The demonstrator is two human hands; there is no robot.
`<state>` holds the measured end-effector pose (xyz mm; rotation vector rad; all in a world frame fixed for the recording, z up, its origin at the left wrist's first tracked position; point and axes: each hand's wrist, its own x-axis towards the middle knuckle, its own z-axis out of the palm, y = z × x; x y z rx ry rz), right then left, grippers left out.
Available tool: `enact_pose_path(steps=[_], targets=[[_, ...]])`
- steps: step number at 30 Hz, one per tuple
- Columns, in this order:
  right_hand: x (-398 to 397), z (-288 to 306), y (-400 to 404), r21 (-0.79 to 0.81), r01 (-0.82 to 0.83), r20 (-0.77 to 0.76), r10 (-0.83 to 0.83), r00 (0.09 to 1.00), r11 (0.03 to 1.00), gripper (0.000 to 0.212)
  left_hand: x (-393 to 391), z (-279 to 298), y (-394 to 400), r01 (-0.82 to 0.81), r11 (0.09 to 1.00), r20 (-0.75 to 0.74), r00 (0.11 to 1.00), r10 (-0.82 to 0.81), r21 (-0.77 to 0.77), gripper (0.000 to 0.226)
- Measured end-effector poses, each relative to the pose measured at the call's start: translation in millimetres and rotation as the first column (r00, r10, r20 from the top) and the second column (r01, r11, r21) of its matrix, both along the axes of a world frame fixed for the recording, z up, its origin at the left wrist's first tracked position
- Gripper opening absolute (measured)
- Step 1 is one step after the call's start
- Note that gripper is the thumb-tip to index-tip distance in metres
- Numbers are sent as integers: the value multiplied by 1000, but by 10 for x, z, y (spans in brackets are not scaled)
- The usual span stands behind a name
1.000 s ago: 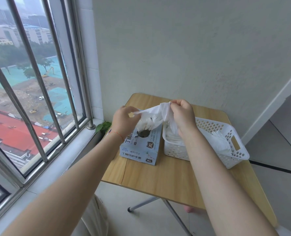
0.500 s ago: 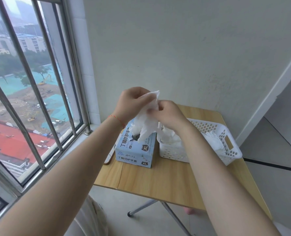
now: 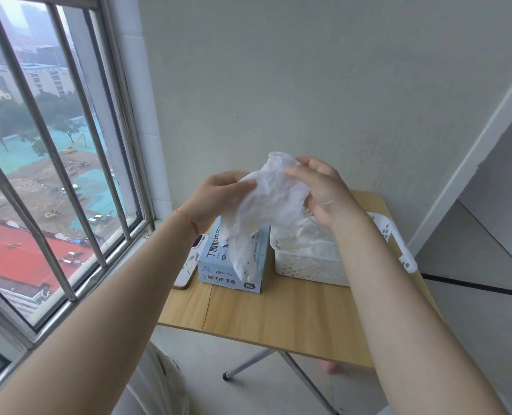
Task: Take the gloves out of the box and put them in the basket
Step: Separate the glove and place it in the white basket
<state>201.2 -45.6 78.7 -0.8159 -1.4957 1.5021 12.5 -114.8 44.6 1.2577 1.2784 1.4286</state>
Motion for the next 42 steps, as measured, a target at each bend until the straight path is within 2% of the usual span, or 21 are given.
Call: enact_pose_path(steps=[4, 6, 8, 11, 13, 15, 17, 21, 25, 26, 27, 28, 29, 30, 32, 35, 39, 41, 42], targets=[[85, -77, -30, -4, -106, 215, 104, 971, 994, 14, 23, -58, -1, -31, 999, 8, 999, 31, -8, 17], [93, -108, -18, 28, -90, 306, 77, 949, 996, 23, 44, -85, -6, -13, 1000, 21, 1000, 13, -22, 35], [80, -119, 2, 89, -40, 340, 7, 940, 995, 22, 73, -106, -14, 21, 998, 35, 999, -18, -59, 43], [68, -108, 46, 126, 69, 314, -105, 944, 990, 22, 84, -151, -16, 153, 971, 15, 988, -153, -183, 26], [76, -91, 74, 106, 132, 310, -159, 937, 986, 28, 80, -185, -23, 278, 912, 46, 960, -277, -300, 27], [99, -86, 91, 84, 172, 295, -189, 937, 982, 17, 90, -218, -40, 351, 859, 64, 933, -353, -373, 26], [153, -100, 130, 56, 236, 268, -242, 932, 970, 18, 101, -237, -50, 387, 833, 94, 919, -382, -396, 21], [362, -147, 223, -79, 312, 249, -285, 926, 947, 23, 115, -242, 39, 419, 829, 131, 907, -399, -371, 45], [555, -202, 302, -191, 289, 216, -247, 945, 938, 23, 210, -88, 230, 420, 833, 205, 907, -368, -360, 33], [602, -219, 321, -192, 282, 237, -235, 943, 940, 24, 245, -45, 303, 384, 840, 162, 923, -349, -382, 35], [664, -240, 339, -180, 286, 269, -232, 935, 941, 23, 267, -21, 426, 304, 864, 5, 944, -330, -401, 35], [723, -268, 358, -160, 294, 312, -234, 921, 942, 22, 315, 7, 530, 212, 889, -220, 921, -321, -406, 38], [806, -315, 403, -131, 315, 366, -249, 897, 940, 19, 392, 27, 636, 136, 914, -436, 846, -307, -381, 50], [890, -365, 439, -89, 337, 422, -270, 865, 937, 16, 473, 7, 763, 74, 921, -543, 788, -289, -383, 54], [1009, -510, 529, 29, 353, 535, -313, 785, 935, 13, 647, -63, 953, -7, 921, -632, 730, -261, -389, 37], [1190, -718, 680, 253, 355, 668, -428, 609, 900, 17, 945, -151, 1233, -69, 930, -791, 550, -268, -362, 18], [1288, -862, 726, 491, 288, 700, -569, 433, 822, 22, 1111, -242, 1410, -112, 963, -914, 357, -193, -247, 25], [1297, -889, 724, 562, 236, 711, -608, 352, 793, 20, 1156, -298, 1385, -105, 988, -956, 283, -80, -114, 34], [1297, -904, 730, 583, 209, 717, -619, 321, 785, 18, 1185, -326, 1346, -73, 997, -962, 273, -13, -34, 35]])
